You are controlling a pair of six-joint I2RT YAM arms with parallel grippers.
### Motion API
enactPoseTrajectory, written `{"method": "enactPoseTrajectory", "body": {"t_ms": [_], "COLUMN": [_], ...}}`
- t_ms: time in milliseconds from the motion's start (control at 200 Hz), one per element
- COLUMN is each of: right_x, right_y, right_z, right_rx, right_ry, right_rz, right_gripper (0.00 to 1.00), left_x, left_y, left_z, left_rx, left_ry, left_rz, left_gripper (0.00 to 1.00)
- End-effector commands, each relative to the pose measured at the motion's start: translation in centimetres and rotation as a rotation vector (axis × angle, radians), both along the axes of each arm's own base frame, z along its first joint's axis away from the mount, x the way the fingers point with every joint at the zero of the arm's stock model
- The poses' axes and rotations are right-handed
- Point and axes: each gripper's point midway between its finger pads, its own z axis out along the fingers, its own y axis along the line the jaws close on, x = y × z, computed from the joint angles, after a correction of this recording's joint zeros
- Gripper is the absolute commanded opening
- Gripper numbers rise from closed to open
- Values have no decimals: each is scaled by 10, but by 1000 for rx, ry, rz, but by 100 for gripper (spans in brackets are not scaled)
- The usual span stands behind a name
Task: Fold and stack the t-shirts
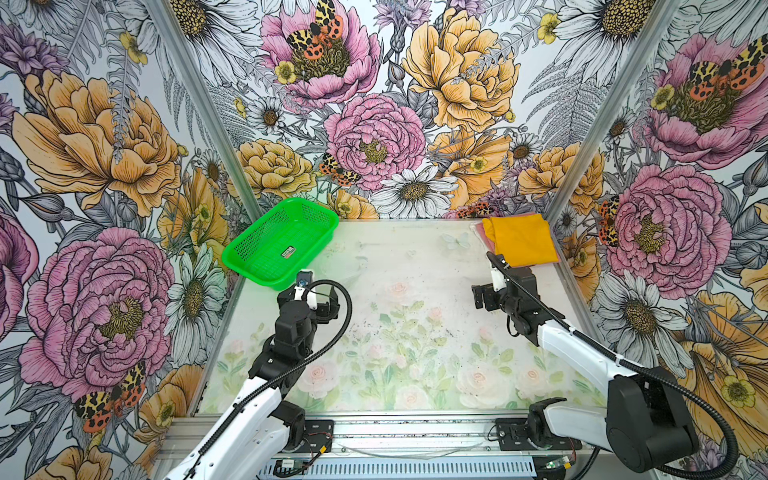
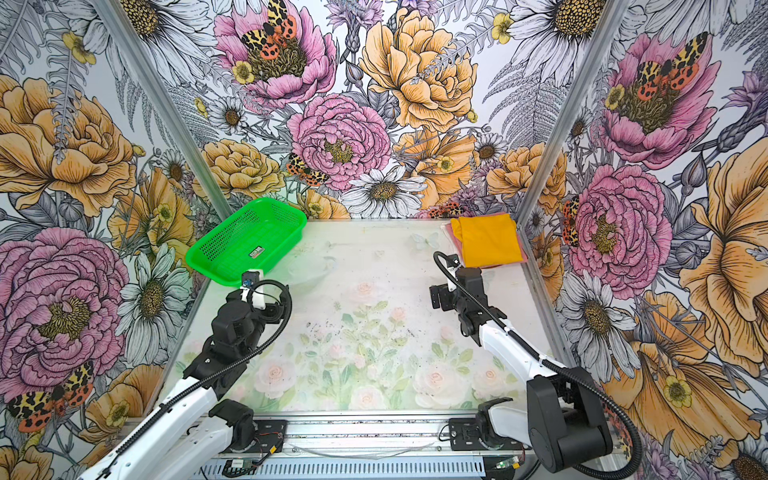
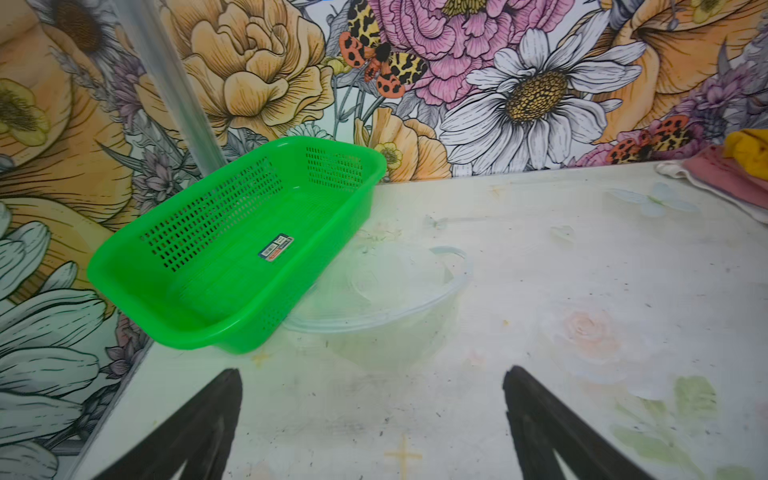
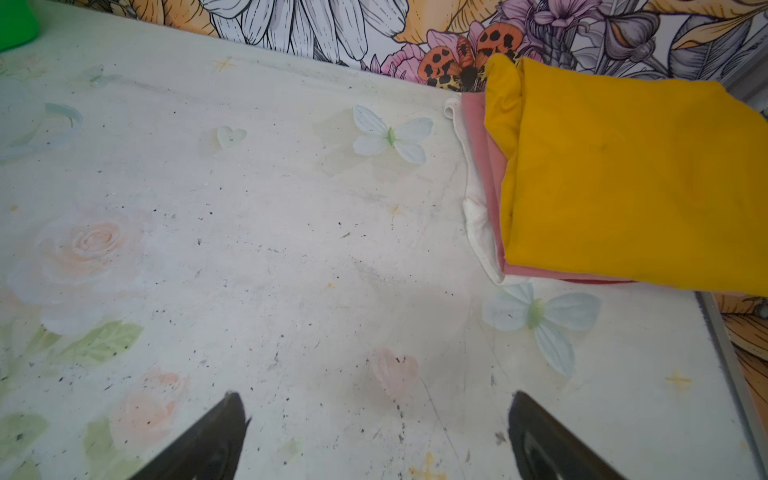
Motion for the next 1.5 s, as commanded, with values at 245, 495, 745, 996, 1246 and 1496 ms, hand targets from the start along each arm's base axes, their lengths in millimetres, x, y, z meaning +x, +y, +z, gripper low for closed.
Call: {"method": "enactPoseTrajectory", "body": {"t_ms": [245, 495, 745, 996, 1246, 1496], "right_x": [14, 22, 22, 22, 18, 14], "right_y": [-13, -17, -44, -64, -69, -61], "right_z": [7, 2, 10, 7, 12, 9], "right_rx": [-25, -35, -73, -24, -8, 76], "right_ry": [-315, -277, -352, -388, -369, -307], "right_rz": [-78, -109, -167, -215, -251, -232], "right_gripper": [100, 99, 100, 99, 99, 100], "left_x": [31, 43, 57, 61, 64, 50], "left_y": [44, 59, 71, 98, 106, 107], "left_z": [8, -22, -39, -45, -48, -43], "left_rx": [-16, -39, -104, -126, -120, -155], "left_ry": [-178, -187, -182, -117, -100, -158], "left_rz": [170, 204, 206, 305, 326, 344], "left_gripper": [99, 99, 99, 99, 99, 99]}}
